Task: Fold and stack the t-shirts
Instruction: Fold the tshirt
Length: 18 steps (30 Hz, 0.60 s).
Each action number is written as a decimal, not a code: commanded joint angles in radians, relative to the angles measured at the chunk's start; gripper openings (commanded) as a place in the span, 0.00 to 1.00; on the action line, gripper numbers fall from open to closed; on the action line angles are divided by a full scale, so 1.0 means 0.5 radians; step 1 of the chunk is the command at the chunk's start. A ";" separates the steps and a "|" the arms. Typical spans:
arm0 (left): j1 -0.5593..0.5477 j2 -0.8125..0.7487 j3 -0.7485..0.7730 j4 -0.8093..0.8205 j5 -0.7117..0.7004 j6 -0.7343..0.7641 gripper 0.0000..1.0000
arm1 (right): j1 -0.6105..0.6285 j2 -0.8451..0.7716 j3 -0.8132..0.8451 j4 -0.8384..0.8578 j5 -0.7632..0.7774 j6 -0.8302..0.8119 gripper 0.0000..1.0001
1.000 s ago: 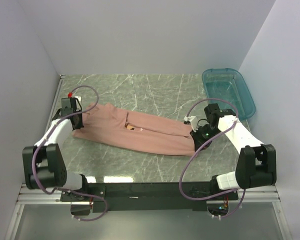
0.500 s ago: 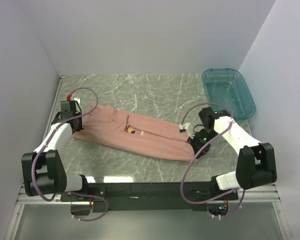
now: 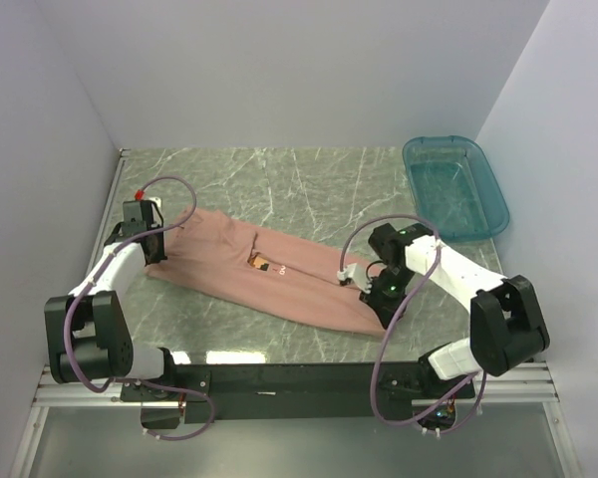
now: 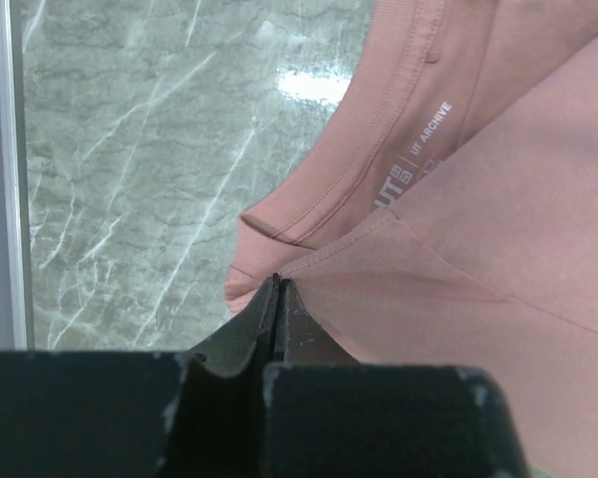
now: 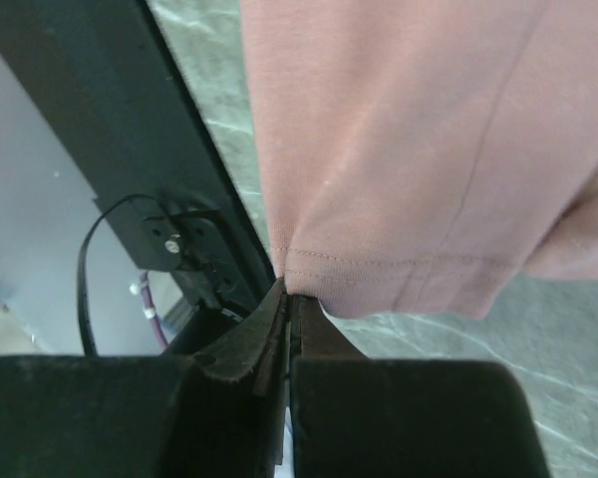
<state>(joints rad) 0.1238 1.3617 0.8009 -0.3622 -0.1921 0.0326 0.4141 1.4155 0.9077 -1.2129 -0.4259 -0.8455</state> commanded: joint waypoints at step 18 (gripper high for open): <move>0.016 -0.380 0.045 0.280 -0.153 -0.212 0.61 | -0.350 0.022 0.433 0.277 0.272 0.304 0.49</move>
<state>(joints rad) 0.1276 1.1763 0.8062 -0.2829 -0.3027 -0.0315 0.2611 1.4067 1.0824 -1.2095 -0.3225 -0.7731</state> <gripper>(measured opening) 0.605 0.497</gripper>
